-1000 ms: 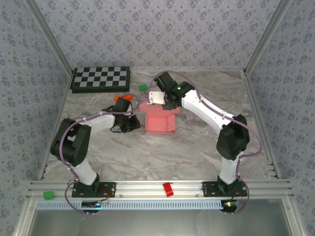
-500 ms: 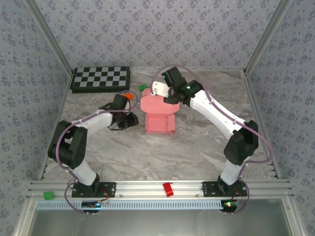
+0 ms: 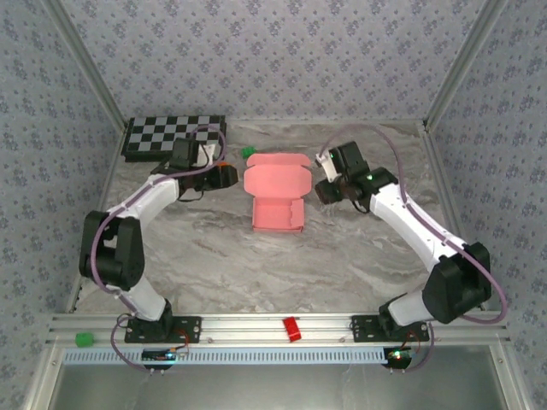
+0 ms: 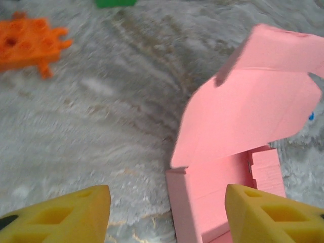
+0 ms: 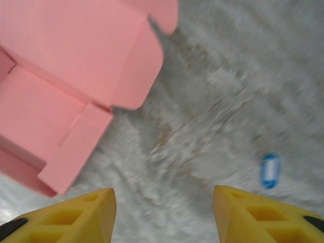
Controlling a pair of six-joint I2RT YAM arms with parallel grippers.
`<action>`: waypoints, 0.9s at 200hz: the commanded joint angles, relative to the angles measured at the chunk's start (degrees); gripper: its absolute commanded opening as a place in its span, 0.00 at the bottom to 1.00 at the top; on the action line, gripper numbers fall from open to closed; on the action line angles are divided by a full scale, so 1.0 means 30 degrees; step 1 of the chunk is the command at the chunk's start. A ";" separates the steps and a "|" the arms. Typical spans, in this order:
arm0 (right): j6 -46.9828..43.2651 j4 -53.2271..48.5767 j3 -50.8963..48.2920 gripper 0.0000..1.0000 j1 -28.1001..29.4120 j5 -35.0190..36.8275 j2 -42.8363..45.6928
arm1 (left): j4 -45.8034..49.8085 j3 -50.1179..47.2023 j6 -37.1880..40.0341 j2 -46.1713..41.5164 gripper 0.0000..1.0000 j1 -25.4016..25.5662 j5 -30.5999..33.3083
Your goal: Fold the paper box
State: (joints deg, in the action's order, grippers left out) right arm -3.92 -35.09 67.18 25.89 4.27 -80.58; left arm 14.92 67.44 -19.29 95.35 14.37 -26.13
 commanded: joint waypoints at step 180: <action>0.7816 0.3948 -0.5503 0.53 -0.0497 -0.3321 0.1311 | -0.1194 0.5443 0.1830 0.7079 0.26 -0.0396 -0.7357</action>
State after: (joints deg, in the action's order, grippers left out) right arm 18.87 -22.41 50.57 24.14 -6.24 -75.66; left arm 12.16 81.73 -14.04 116.09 13.23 -45.50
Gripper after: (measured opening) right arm 0.532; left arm 0.292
